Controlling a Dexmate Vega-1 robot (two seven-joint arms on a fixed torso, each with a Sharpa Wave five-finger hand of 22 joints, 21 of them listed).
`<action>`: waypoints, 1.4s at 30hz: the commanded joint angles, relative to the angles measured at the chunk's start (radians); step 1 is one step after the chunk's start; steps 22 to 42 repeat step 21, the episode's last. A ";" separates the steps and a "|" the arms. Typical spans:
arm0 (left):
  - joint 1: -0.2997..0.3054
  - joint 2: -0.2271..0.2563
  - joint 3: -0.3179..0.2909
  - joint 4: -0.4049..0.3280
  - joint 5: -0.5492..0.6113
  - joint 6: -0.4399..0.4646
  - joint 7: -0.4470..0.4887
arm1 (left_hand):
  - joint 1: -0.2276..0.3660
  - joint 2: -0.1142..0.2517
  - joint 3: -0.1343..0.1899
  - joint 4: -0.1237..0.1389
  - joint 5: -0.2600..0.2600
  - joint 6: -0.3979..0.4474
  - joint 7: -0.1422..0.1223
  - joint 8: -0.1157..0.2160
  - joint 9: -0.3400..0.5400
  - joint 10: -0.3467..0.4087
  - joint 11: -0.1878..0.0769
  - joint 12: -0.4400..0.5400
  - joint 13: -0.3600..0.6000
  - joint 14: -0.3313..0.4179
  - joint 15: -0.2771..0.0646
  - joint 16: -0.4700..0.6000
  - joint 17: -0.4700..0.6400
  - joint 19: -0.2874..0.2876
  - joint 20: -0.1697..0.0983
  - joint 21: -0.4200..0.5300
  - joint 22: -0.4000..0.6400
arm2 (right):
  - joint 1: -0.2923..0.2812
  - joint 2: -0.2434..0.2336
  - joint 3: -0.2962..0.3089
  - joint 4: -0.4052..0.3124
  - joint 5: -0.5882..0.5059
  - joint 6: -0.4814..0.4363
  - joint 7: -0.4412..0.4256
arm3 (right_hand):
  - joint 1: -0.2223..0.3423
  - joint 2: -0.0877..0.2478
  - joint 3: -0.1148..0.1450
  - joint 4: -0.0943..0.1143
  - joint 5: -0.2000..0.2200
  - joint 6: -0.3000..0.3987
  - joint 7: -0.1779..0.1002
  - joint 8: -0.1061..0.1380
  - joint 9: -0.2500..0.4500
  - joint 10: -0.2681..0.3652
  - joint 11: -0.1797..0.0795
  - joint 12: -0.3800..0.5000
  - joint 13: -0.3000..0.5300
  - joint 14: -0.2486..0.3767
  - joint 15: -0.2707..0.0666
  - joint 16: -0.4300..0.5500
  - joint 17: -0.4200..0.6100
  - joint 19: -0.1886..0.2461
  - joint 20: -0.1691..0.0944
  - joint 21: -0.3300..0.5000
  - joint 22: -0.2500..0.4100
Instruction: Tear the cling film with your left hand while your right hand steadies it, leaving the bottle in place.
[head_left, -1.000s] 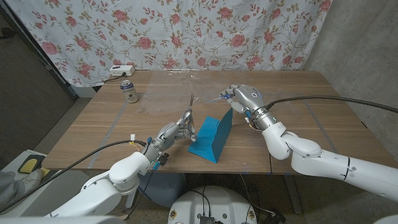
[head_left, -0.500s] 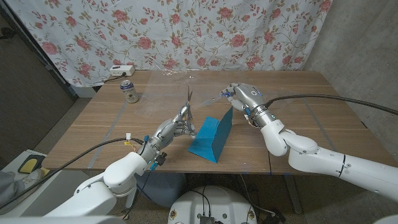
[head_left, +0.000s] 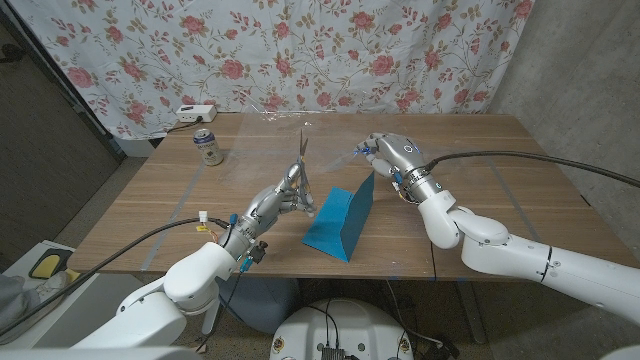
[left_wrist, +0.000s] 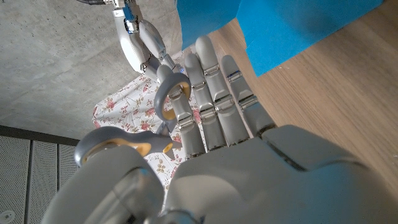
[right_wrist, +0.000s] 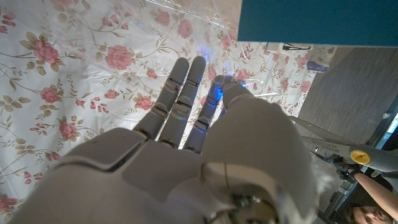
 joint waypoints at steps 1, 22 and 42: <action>0.004 -0.024 -0.012 0.007 0.012 0.010 0.018 | -0.009 0.004 -0.007 0.005 0.007 0.060 0.057 -0.003 0.005 0.027 -0.019 0.004 0.001 0.007 0.003 0.001 0.003 0.003 -0.002 -0.001 0.003 | 0.008 0.015 0.004 0.028 0.014 0.022 -0.002 | 0.004 0.009 -0.003 0.001 0.003 0.007 -0.002 0.000 0.005 0.011 0.002 0.007 0.019 0.006 -0.141 0.003 0.003 -0.003 -0.092 0.001 -0.001; 0.005 -0.044 -0.010 0.006 0.020 0.012 0.019 | -0.009 0.009 -0.017 0.011 0.017 0.061 0.059 -0.005 0.006 0.027 -0.017 0.002 0.003 0.013 0.003 0.002 0.000 0.005 -0.003 -0.003 0.002 | 0.005 0.017 0.004 0.037 0.017 0.036 -0.006 | 0.004 0.009 -0.004 0.000 0.003 0.008 -0.001 0.000 0.005 0.011 0.002 0.007 0.021 0.007 -0.141 0.004 0.002 -0.002 -0.091 0.000 -0.001; 0.005 -0.044 -0.010 0.006 0.020 0.012 0.019 | -0.009 0.009 -0.017 0.011 0.017 0.061 0.059 -0.005 0.006 0.027 -0.017 0.002 0.003 0.013 0.003 0.002 0.000 0.005 -0.003 -0.003 0.002 | 0.005 0.017 0.004 0.037 0.017 0.036 -0.006 | 0.004 0.009 -0.004 0.000 0.003 0.008 -0.001 0.000 0.005 0.011 0.002 0.007 0.021 0.007 -0.141 0.004 0.002 -0.002 -0.091 0.000 -0.001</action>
